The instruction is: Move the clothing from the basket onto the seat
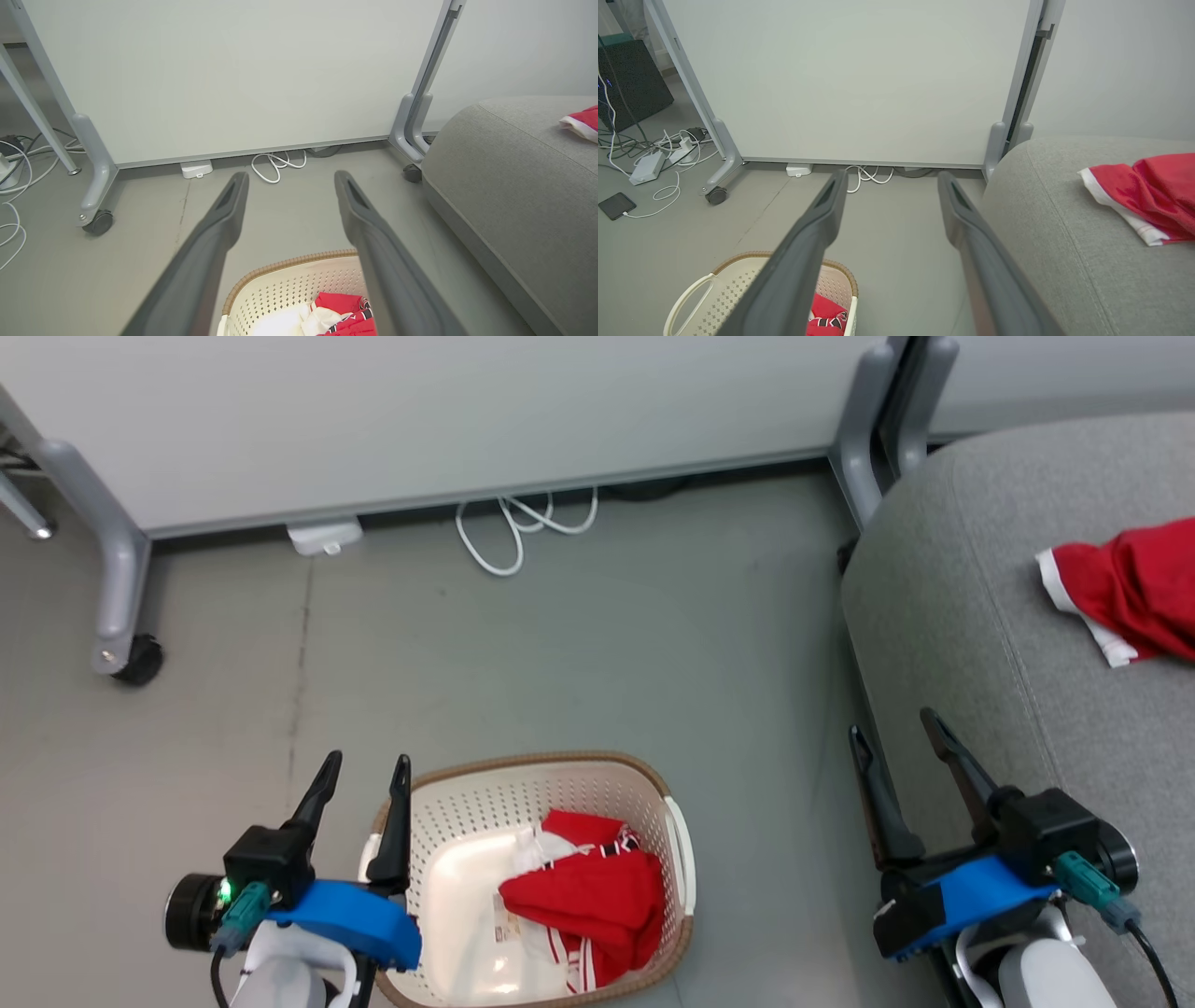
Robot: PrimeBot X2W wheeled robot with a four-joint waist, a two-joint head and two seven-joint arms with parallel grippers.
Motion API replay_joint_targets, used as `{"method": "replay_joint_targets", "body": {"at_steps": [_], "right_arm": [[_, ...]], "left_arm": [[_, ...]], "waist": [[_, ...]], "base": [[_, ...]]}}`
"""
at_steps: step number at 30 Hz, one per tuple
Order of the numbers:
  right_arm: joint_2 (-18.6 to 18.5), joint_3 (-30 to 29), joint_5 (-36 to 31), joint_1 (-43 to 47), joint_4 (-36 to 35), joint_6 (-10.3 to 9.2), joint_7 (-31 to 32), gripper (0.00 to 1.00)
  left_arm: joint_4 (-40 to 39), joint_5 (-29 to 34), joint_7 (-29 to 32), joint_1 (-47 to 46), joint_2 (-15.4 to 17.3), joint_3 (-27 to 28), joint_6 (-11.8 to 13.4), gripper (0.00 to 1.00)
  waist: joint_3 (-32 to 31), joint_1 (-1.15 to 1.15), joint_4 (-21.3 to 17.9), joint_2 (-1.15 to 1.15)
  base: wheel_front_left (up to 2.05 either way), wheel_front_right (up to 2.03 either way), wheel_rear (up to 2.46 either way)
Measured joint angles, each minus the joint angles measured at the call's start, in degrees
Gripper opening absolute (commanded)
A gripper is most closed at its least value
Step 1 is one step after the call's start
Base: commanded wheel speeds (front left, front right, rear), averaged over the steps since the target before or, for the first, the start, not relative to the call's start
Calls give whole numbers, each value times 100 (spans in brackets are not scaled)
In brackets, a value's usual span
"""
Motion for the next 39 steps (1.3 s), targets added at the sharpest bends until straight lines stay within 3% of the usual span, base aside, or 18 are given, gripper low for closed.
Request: {"method": "replay_joint_targets", "body": {"at_steps": [13,28,39], "right_arm": [[0,275,151,-769,-120,0,-225,100],[-1,502,391,-1288,46,0,-587,100],[0,691,592,-1628,8,0,-725,100]], "left_arm": [[672,-186,0,-895,346,-894,-3,100],[1663,-374,0,-1903,1071,-2248,-3,100],[2382,-806,269,-2693,1535,-3718,-3,100]], "waist": [[1205,0,-624,0],[2604,1,-1265,0],[3412,0,-1548,0]], "base": [[0,0,0],[0,0,0],[0,0,0]]}}
